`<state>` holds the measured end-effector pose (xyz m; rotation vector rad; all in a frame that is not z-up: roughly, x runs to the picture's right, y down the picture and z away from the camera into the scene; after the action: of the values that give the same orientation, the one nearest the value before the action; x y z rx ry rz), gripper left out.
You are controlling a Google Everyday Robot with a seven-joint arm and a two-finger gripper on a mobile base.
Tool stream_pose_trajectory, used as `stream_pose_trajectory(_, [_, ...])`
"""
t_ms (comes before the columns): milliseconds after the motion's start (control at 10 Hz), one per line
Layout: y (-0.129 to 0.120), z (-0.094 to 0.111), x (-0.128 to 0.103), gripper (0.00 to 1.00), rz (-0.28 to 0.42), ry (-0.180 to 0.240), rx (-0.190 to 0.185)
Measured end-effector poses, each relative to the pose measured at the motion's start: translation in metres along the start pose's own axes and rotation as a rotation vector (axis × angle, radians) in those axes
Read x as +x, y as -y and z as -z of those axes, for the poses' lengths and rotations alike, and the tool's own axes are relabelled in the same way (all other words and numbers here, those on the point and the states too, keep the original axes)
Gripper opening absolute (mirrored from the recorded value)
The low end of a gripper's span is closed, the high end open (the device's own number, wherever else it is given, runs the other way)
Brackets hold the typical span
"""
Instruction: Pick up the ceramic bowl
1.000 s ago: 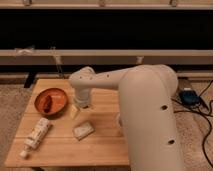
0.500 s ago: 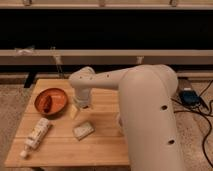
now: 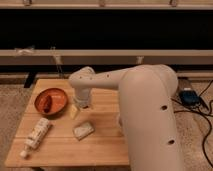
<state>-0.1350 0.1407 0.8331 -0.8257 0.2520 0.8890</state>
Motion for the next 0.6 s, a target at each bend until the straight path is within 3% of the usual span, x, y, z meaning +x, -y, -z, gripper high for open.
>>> stream_pose_trajectory(200, [0.005,0.009,-0.011,0.80,-0.018,0.013,0.029])
stream_pose_trajectory(600, [0.003,0.027,-0.063,0.80,-0.018,0.058,0.069])
